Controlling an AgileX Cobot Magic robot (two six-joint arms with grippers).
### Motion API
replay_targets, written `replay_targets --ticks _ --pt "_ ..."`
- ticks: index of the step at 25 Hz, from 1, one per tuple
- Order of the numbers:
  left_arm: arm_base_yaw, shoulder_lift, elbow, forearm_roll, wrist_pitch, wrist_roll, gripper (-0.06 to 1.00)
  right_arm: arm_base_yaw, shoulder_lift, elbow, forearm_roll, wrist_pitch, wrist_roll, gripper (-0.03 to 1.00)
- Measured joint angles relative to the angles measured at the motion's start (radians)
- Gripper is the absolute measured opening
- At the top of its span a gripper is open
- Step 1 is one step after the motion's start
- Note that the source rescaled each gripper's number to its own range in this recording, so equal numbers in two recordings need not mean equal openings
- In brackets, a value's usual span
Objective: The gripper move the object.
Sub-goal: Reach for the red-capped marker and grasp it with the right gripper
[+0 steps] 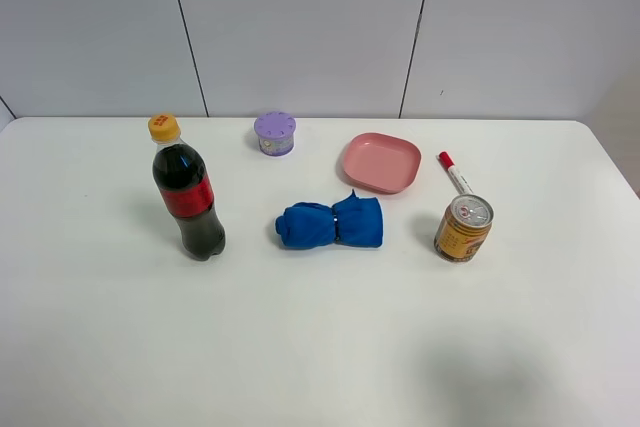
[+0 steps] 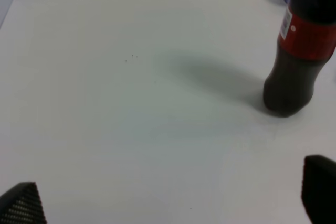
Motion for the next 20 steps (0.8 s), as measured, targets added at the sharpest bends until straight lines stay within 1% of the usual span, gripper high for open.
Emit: replay_targets --ticks 1,14,20 --pt "0.0 0.0 0.0 0.0 0.0 0.0 1.0 0.0 0.0 0.0 0.0 0.0 0.0 0.95" --pt "0.0 0.0 0.0 0.0 0.0 0.0 1.0 0.0 0.0 0.0 0.0 0.0 0.0 0.95" --pt "0.0 0.0 0.0 0.0 0.0 0.0 1.0 0.0 0.0 0.0 -0.019 -0.002 -0.012 0.95"
